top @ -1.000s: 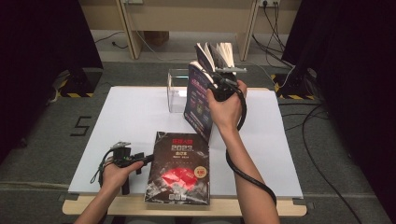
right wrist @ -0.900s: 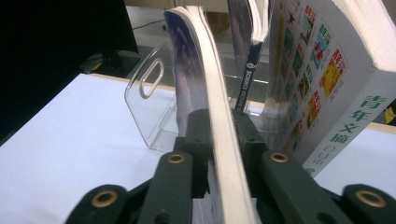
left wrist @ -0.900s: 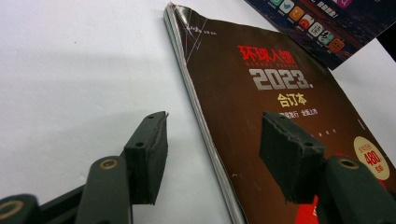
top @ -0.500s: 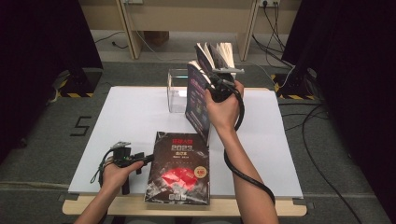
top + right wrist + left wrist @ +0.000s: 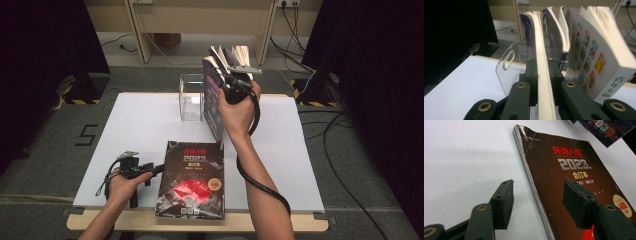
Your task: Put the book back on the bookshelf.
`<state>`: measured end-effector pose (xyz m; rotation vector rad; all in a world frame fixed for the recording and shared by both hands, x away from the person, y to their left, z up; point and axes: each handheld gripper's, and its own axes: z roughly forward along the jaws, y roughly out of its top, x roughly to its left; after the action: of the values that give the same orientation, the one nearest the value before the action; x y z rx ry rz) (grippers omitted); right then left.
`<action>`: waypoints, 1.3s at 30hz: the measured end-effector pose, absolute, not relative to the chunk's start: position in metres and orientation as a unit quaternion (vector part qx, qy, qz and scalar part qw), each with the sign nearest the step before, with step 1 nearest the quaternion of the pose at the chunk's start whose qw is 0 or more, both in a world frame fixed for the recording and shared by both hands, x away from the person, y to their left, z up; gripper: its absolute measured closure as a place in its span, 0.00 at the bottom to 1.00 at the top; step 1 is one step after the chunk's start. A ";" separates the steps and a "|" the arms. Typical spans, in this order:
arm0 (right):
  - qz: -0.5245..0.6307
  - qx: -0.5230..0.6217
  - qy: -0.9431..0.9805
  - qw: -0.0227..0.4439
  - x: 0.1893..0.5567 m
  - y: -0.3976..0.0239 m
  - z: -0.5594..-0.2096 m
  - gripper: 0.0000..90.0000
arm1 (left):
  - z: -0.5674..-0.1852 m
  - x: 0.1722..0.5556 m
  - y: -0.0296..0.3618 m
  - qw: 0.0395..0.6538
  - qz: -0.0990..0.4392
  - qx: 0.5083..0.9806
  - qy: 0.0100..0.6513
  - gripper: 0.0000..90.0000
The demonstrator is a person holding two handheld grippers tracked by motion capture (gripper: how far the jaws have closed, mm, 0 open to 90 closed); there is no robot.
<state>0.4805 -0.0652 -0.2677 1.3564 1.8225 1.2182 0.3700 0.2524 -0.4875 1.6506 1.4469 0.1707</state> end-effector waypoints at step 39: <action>0.446 0.529 0.649 0.317 0.503 -0.056 -0.297 0.88 | -0.489 0.370 0.251 0.451 0.065 0.672 0.584 0.46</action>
<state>0.5027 -0.0557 -0.2969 1.3921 1.7082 1.1728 0.3696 0.2511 -0.4893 1.6612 1.4431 0.1604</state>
